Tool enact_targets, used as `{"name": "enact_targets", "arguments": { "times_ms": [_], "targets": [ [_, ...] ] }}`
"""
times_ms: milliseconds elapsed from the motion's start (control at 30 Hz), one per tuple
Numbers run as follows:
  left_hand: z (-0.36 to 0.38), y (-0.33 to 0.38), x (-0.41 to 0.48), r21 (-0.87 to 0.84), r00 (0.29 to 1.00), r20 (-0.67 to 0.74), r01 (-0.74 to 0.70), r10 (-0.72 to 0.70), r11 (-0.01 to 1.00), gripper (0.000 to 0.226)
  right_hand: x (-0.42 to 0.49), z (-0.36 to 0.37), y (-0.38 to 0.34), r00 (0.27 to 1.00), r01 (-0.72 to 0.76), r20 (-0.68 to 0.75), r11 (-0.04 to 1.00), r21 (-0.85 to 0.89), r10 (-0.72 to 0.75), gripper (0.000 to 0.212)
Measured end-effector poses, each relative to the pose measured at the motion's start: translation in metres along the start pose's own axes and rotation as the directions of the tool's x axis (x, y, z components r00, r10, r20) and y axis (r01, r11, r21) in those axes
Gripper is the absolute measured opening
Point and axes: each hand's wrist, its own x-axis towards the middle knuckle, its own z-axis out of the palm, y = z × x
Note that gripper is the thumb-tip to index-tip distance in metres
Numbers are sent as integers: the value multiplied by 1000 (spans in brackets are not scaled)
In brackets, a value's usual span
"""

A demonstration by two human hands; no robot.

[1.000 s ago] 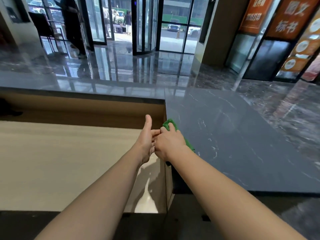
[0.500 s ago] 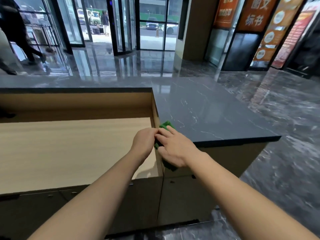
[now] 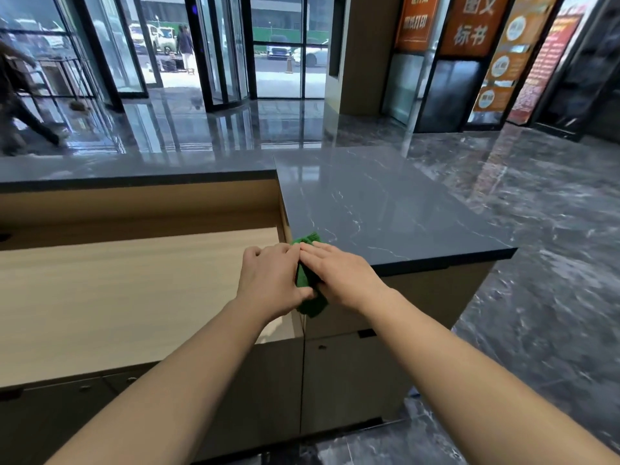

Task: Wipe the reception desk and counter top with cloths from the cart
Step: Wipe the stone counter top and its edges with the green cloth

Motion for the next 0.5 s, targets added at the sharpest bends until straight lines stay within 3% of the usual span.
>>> {"name": "enact_targets", "arguments": {
  "times_ms": [167,500],
  "targets": [
    [4,25,14,178,996,-72,-42,56,983,38,-9,2,25,999,2,-45,1000,22,-1,64],
    [35,136,70,194,988,-18,-148,154,970,39,-63,-4,138,989,-127,-75,991,40,130,71]
  ]
}}
